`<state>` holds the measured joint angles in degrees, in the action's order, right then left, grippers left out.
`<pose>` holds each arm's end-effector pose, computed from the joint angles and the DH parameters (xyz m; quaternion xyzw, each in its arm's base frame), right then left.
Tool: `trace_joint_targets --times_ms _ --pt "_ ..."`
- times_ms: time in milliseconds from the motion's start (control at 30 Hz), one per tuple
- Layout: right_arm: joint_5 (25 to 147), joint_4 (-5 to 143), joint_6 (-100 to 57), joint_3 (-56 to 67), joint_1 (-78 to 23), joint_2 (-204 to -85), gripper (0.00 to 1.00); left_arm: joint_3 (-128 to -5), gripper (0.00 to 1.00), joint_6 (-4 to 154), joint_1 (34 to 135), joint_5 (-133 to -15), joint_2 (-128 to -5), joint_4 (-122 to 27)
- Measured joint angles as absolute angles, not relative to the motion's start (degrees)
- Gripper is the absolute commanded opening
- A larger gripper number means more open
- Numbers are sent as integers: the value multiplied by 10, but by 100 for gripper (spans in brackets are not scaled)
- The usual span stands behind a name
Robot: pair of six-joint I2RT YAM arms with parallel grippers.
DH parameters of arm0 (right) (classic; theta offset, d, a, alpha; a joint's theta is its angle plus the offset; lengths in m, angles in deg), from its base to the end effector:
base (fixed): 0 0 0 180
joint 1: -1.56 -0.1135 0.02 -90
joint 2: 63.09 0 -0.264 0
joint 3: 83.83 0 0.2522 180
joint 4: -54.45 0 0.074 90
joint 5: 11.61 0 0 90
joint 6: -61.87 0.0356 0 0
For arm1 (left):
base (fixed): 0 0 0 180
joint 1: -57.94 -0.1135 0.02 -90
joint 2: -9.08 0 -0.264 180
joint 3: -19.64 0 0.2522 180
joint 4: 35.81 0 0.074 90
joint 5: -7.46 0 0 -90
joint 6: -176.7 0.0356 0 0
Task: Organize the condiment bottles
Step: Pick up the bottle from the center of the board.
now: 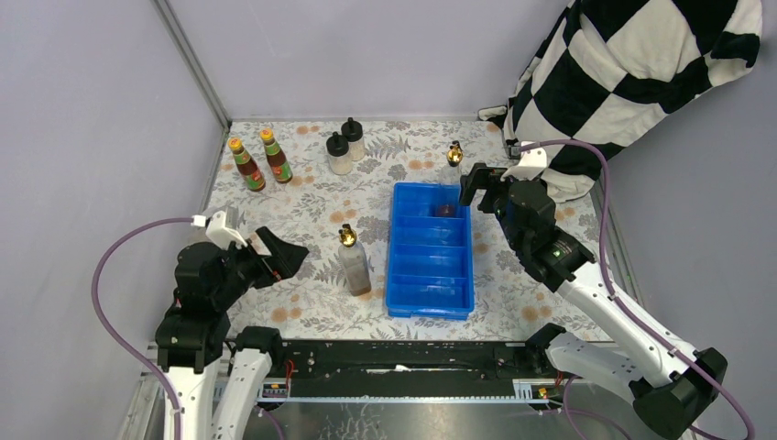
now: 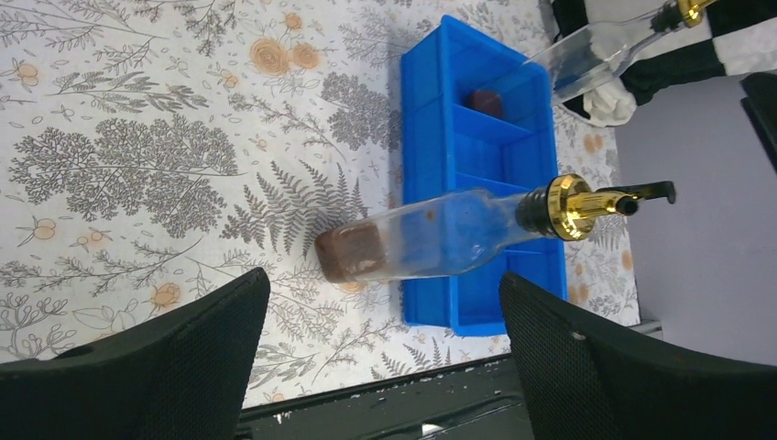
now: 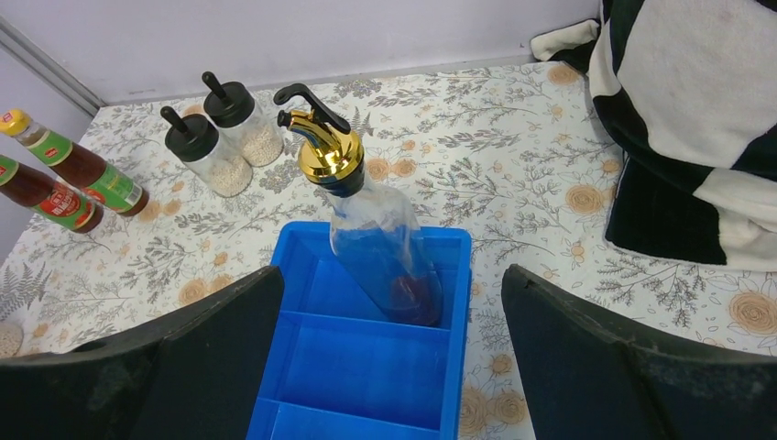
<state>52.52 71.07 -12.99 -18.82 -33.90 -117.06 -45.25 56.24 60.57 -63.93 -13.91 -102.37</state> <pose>0.1864 0.1137 0.3650 0.0207 0.7371 0.1299 0.6629 0.0620 -0.0142 0.3401 -0.1151 0.8273 -0.2822 0.4719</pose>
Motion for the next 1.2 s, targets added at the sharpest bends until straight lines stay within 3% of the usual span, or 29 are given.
trace_joint_targets --times_ms 200,500,1000,1200 --pt "527 711 -128 -189 -339 -1171 96 -469 99 590 603 -642 -172 -1044" --pt "544 710 -124 -189 -339 -1197 96 -624 99 635 601 -653 -268 -1016" --pt "544 722 -124 -185 -339 -1202 98 -722 99 649 601 -437 -385 -908" --pt "543 751 -124 -149 -339 -1201 98 -698 99 666 649 -438 -398 -871"
